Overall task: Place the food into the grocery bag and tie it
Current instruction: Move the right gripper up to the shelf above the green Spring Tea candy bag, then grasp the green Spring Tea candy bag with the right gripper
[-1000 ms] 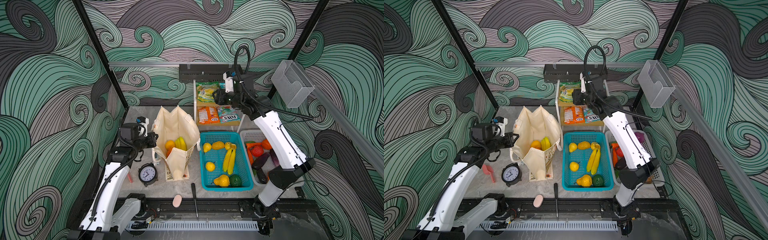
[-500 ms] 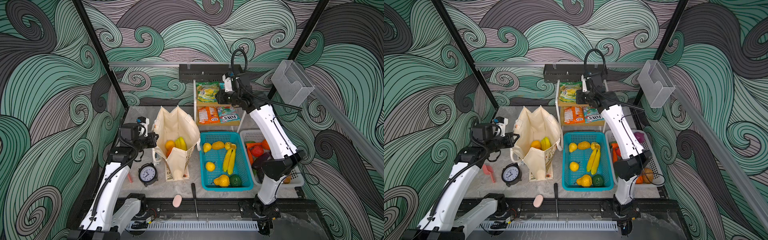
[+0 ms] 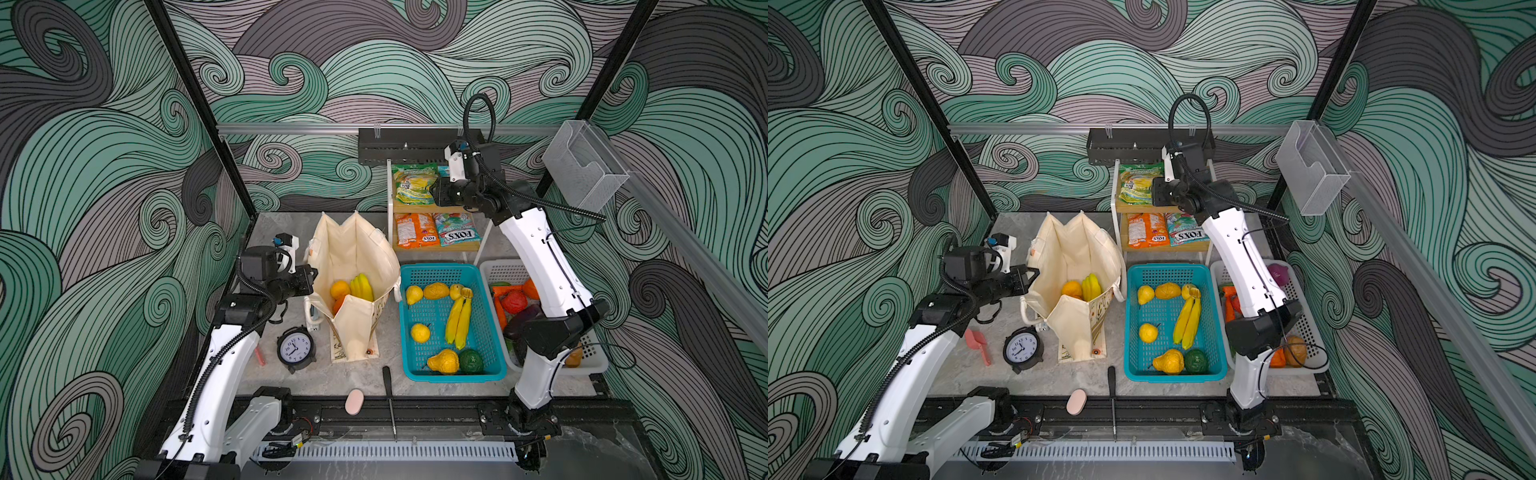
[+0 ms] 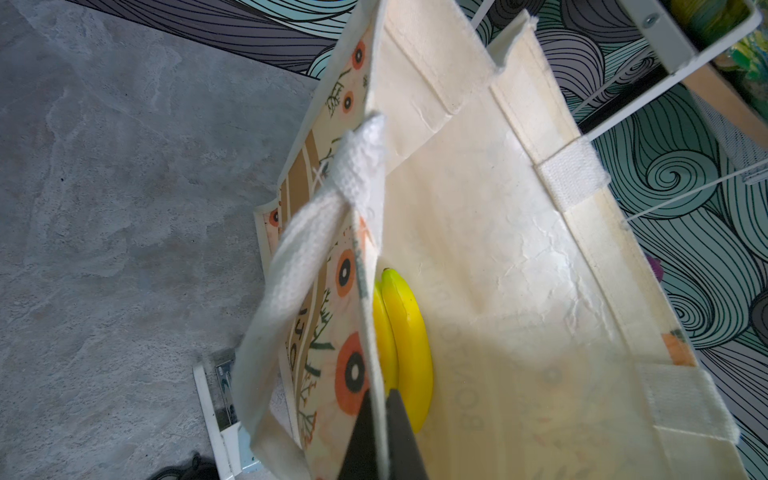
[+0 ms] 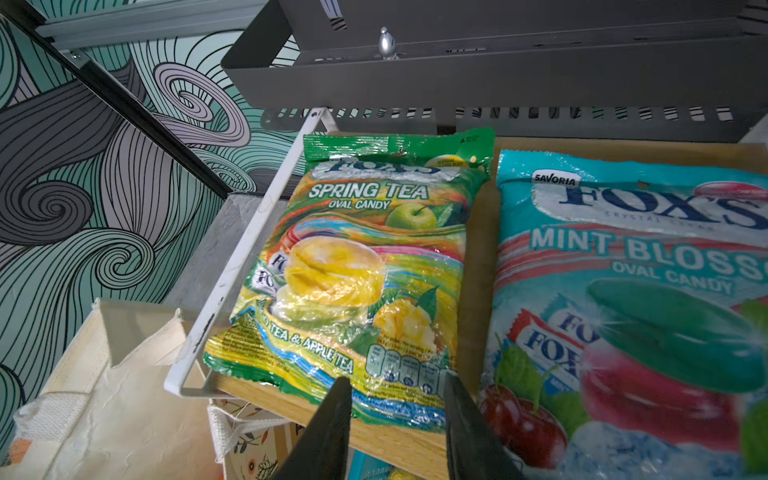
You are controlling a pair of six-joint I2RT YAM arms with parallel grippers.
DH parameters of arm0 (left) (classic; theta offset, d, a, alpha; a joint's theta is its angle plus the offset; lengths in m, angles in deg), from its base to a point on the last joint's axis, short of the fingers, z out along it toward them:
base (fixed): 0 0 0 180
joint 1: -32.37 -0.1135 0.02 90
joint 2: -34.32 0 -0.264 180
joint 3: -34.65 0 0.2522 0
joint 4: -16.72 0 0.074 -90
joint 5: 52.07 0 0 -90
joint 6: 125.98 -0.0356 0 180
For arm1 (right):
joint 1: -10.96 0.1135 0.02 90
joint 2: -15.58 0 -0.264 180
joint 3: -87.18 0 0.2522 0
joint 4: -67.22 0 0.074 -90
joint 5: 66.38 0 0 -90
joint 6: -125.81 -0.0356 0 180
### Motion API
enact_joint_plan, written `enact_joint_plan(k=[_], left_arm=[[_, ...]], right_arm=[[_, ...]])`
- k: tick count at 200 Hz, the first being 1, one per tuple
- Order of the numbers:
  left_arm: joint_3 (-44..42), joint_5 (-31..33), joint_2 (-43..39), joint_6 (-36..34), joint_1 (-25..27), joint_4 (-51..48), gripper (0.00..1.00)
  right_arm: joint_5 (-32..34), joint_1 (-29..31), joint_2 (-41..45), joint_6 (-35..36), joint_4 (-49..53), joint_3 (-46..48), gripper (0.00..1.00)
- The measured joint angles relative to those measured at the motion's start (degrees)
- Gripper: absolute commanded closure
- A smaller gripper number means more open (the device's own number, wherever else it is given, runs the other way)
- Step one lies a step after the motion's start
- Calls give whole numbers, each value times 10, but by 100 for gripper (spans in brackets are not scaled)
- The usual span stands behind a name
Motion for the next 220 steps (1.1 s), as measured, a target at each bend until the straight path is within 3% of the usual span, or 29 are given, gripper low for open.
enact_joint_plan(k=[88, 105, 130, 162, 220], left_arm=[[-1, -7, 0, 0, 0, 1, 100], [-2, -8, 0, 0, 0, 2, 100], [-2, -9, 0, 0, 0, 2, 100], [-2, -9, 0, 0, 0, 2, 100], [-2, -9, 0, 0, 0, 2, 100]], right_arm=[[-47, -20, -35, -2, -5, 0, 58], [-54, -20, -35, -4, -7, 0, 64], [-63, -21, -35, -11, -13, 3, 83], [-73, -21, -35, -16, -21, 4, 100], [-114, -26, -35, -25, -28, -6, 100]])
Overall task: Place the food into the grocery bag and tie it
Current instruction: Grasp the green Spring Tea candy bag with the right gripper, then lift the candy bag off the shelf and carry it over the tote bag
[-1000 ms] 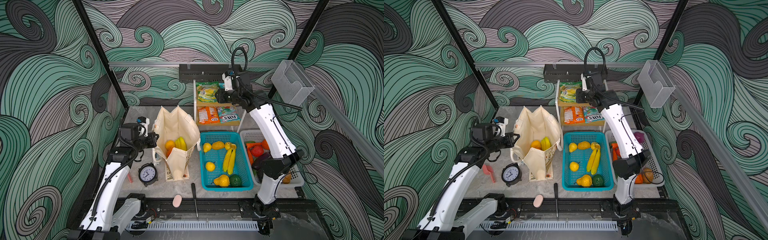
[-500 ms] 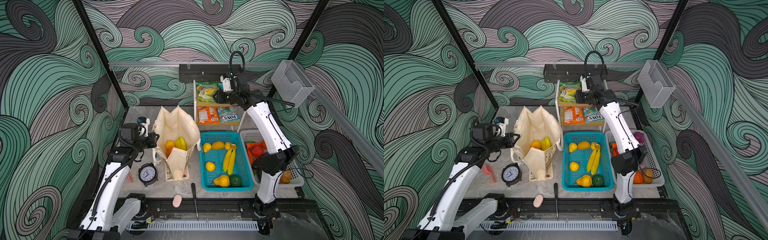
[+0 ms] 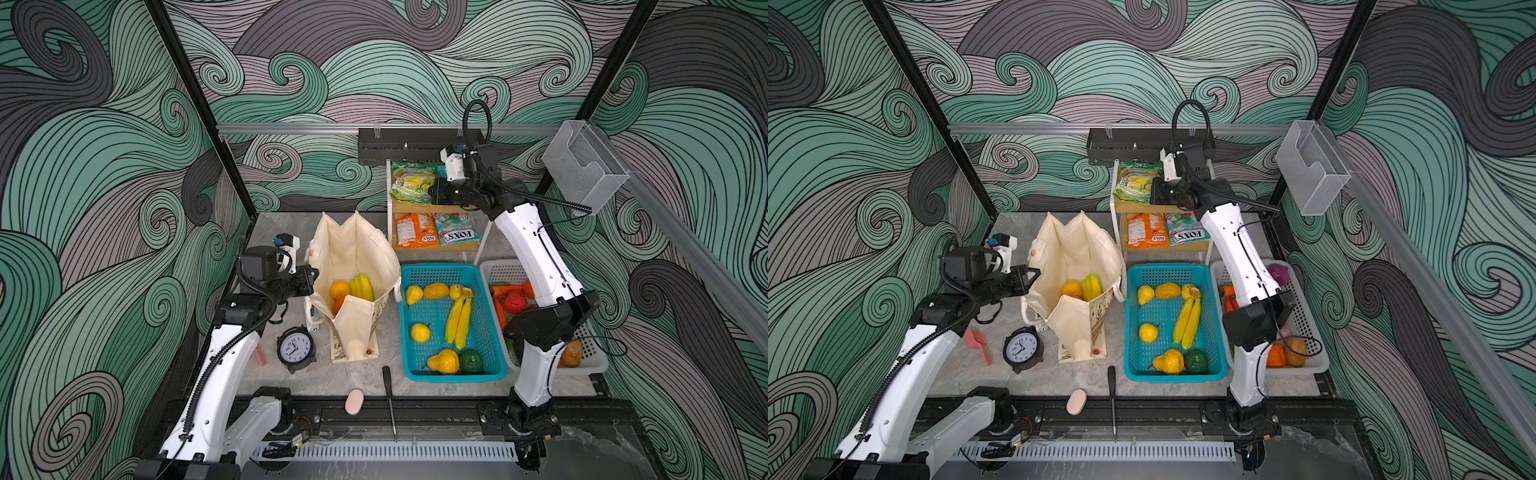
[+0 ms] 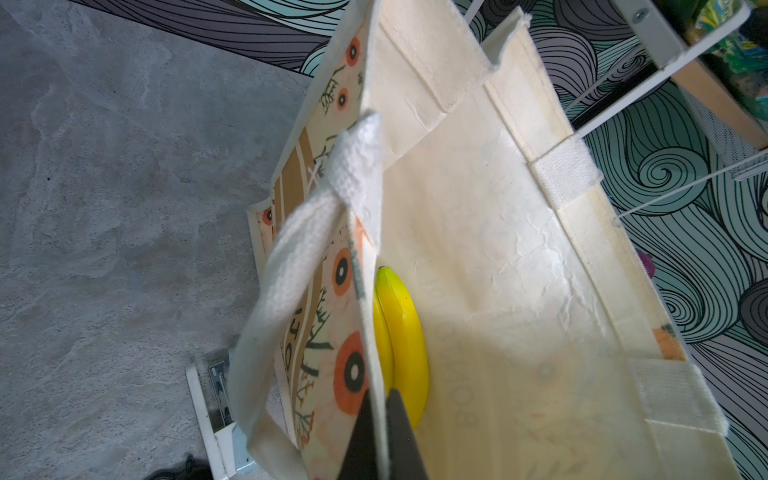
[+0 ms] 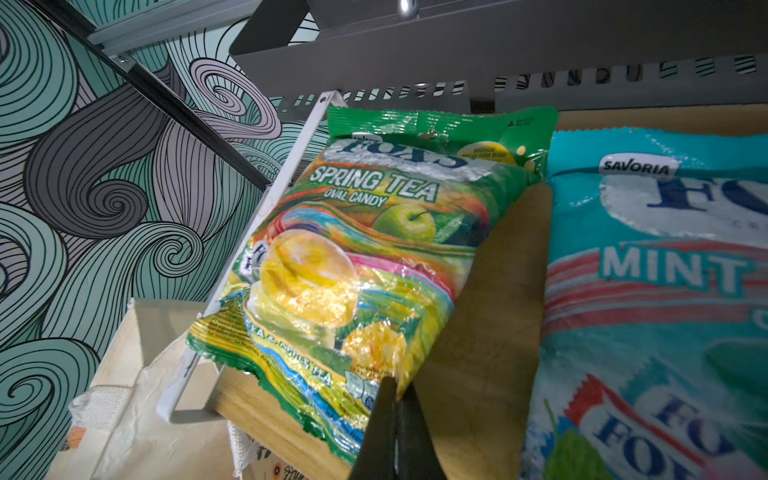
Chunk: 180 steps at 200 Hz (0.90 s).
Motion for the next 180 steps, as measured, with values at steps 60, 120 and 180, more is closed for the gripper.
enact_joint_plan(k=[60, 120, 180], left_arm=[[0, 0, 0, 0, 0, 0, 100], [0, 0, 0, 0, 0, 0, 100], [0, 0, 0, 0, 0, 0, 100]], right_arm=[[-64, 0, 0, -9, -9, -77, 100], [-134, 3, 4, -37, -24, -91, 100], [-149, 32, 39, -45, -23, -91, 100]])
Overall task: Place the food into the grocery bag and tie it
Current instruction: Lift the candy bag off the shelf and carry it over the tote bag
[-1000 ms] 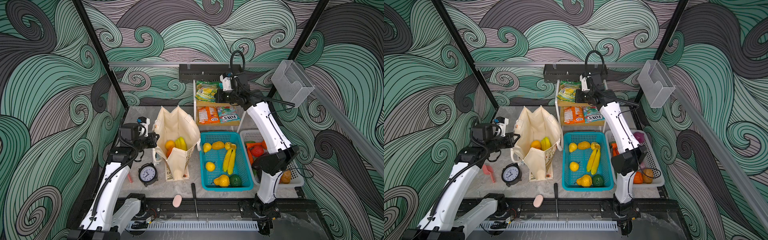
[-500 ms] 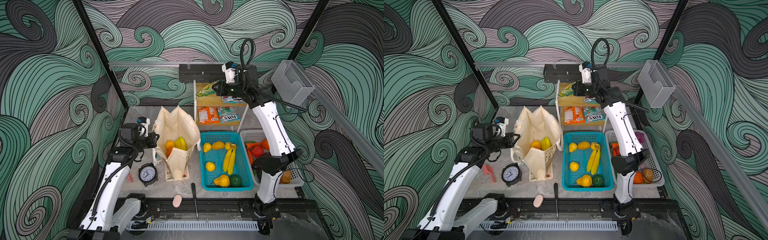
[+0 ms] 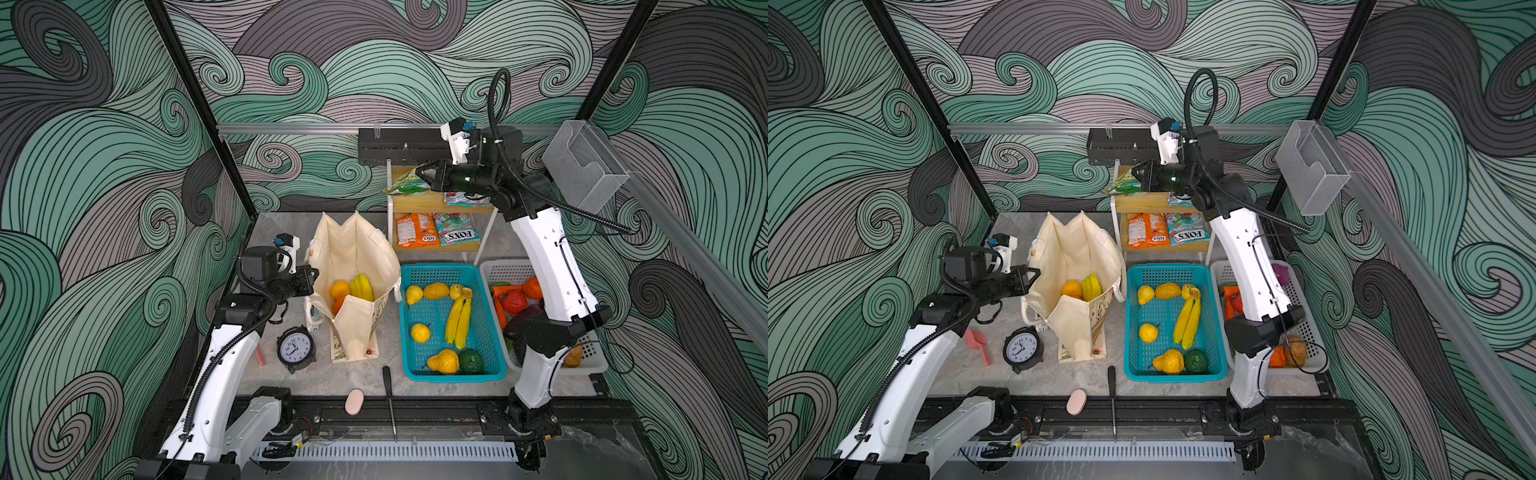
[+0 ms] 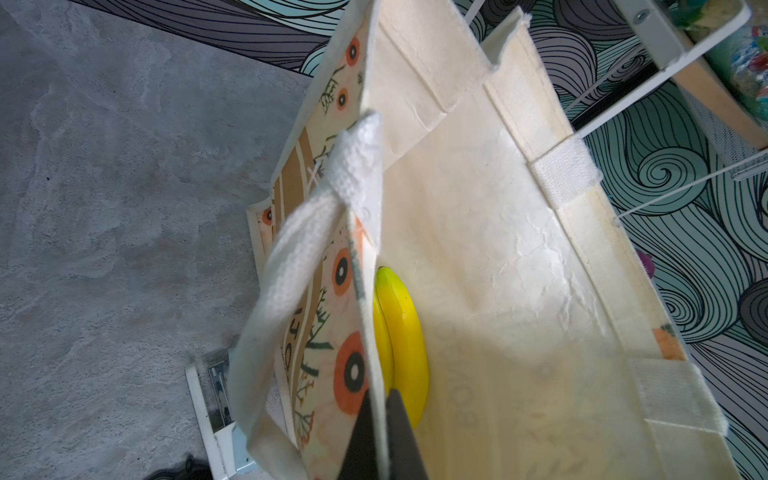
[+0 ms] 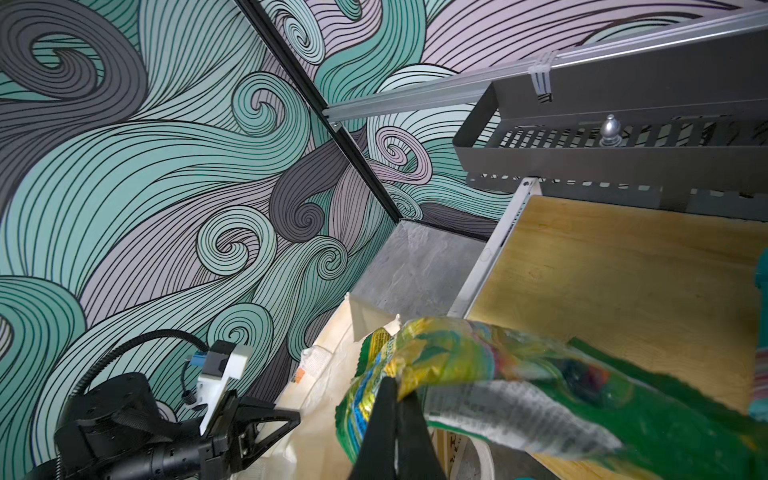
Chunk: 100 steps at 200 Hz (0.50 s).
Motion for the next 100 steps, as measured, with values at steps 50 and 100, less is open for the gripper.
enact_joint_plan(k=[50, 100], left_arm=[[0, -1, 0, 0, 0, 0, 100], [0, -2, 0, 0, 0, 0, 100]], right_arm=[[5, 49, 56, 13, 10, -4, 100], [24, 137, 106, 33, 6, 51, 100]])
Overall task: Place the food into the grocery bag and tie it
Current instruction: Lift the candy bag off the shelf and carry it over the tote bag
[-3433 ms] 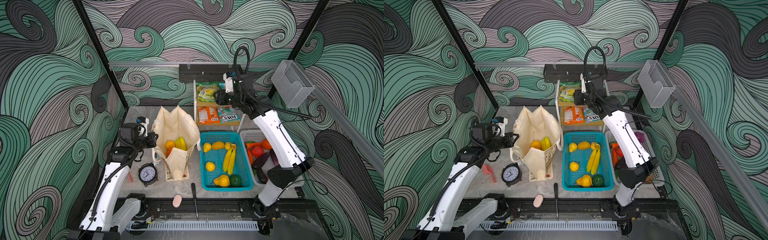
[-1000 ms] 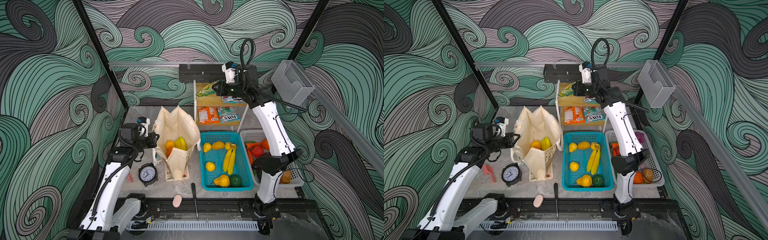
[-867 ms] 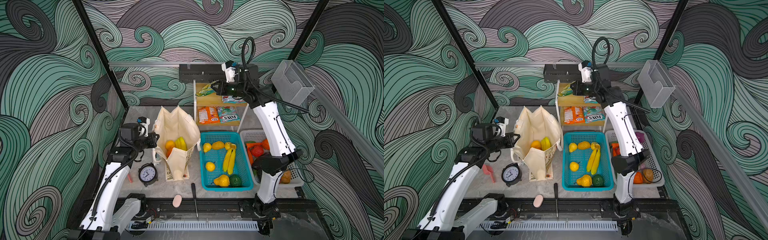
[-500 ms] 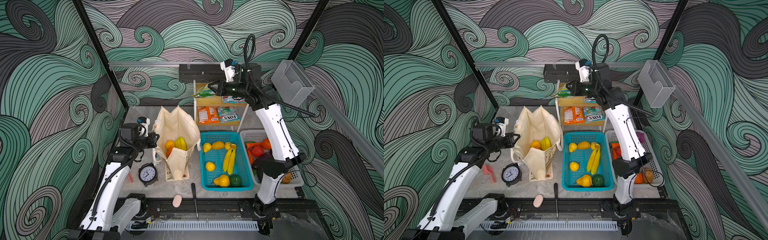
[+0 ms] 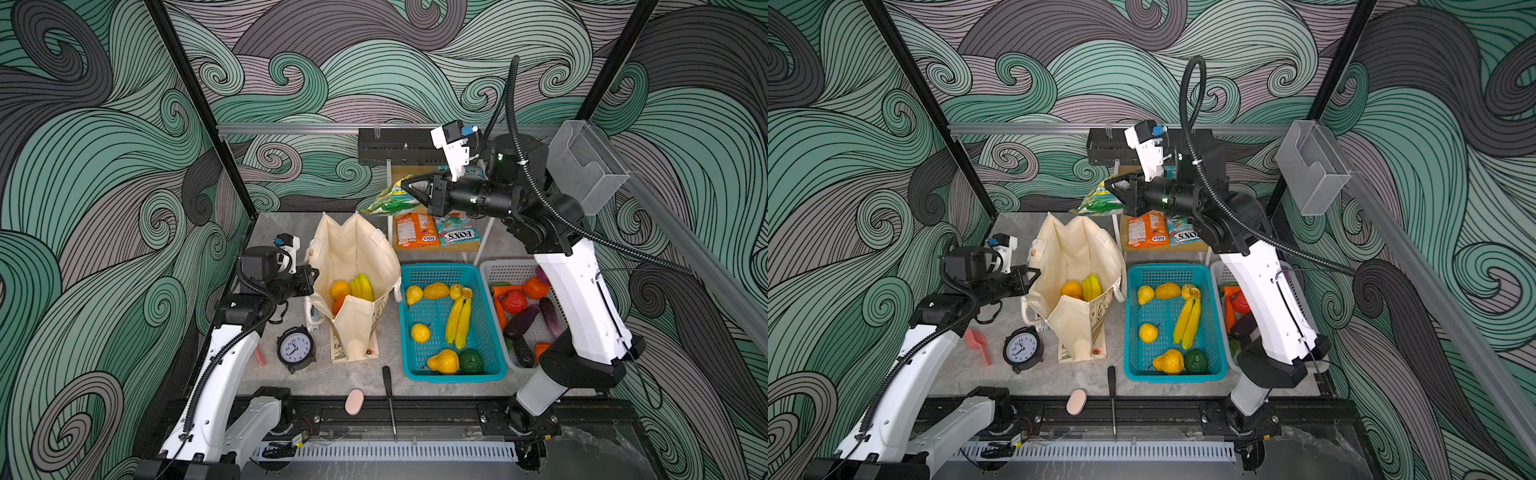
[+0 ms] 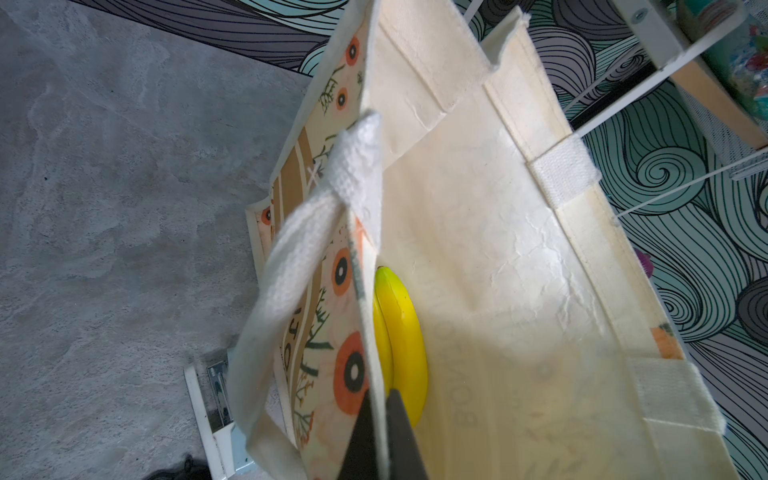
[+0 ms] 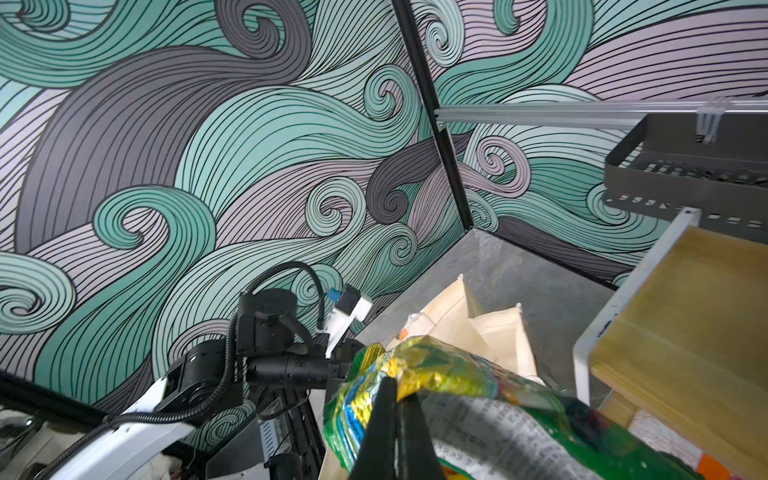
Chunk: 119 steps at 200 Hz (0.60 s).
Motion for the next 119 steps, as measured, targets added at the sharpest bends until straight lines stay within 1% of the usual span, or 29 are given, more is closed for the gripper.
enact_joint_plan(k=[28, 59, 95, 119], left_arm=[[0, -1, 0, 0, 0, 0, 100], [0, -2, 0, 0, 0, 0, 100], [0, -2, 0, 0, 0, 0, 100], [0, -2, 0, 0, 0, 0, 100]], right_arm=[[12, 42, 4, 3, -5, 51, 100], [22, 74, -12, 4, -12, 86, 100], [25, 96, -52, 4, -25, 95, 100], [24, 107, -101, 5, -28, 81, 100]])
